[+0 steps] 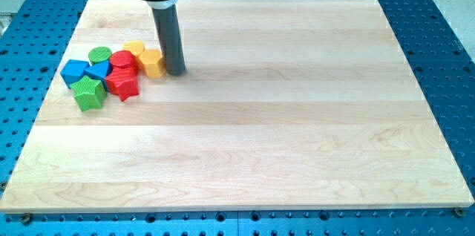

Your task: Place your arm left to the green star

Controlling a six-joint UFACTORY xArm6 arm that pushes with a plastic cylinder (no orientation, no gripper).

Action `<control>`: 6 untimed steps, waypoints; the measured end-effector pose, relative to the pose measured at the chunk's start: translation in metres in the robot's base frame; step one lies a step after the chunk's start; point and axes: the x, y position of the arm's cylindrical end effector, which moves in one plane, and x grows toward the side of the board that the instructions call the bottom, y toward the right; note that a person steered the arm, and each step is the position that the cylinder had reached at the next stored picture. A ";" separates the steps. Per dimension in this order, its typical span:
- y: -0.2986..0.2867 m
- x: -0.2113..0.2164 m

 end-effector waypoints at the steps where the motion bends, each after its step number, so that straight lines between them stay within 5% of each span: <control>1: 0.018 0.003; 2: 0.060 0.025; 3: 0.038 0.090; 4: -0.036 0.125; 6: -0.161 0.113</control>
